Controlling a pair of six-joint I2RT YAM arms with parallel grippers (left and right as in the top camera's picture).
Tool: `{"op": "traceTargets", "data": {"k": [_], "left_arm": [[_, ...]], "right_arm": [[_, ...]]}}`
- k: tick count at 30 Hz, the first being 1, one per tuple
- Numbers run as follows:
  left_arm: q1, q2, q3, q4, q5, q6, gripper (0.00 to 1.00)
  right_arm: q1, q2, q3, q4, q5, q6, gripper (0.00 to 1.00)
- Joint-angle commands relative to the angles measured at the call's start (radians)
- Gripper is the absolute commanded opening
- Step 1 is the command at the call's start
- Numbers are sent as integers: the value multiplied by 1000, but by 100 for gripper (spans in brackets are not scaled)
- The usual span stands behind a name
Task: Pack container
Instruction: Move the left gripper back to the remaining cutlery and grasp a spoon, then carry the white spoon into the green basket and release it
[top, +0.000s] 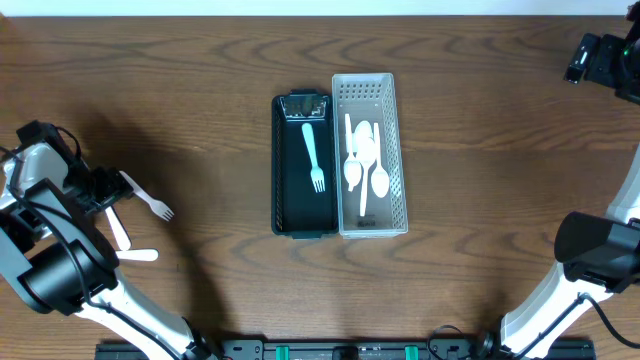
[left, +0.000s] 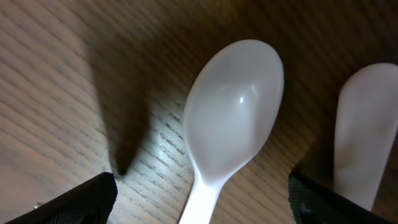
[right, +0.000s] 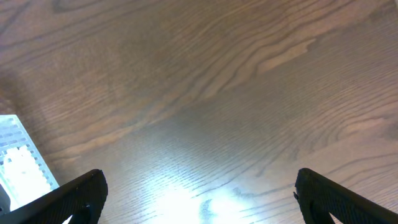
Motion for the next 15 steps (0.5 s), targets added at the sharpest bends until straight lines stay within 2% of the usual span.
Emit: {"op": "traceTargets", "data": {"k": [1, 4, 5, 8, 12, 15], "left_arm": [[3, 31, -19, -6, -5, 16, 88], [3, 31, -19, -6, -5, 19, 68], [3, 31, -19, -9, -5, 19, 66], [3, 31, -19, -12, -5, 18, 43], [3, 31, -19, -16, -5, 18, 36], [3, 31, -19, -18, -5, 17, 24]], "right_arm": [[-13, 10, -3, -2, 12, -17, 99], [-13, 10, -3, -2, 12, -17, 99], [-13, 10, -3, -2, 12, -17, 99], [-13, 10, -3, -2, 12, -17, 99], [-13, 10, -3, -1, 12, -17, 99], [-13, 10, -3, -1, 12, -18, 99]]}}
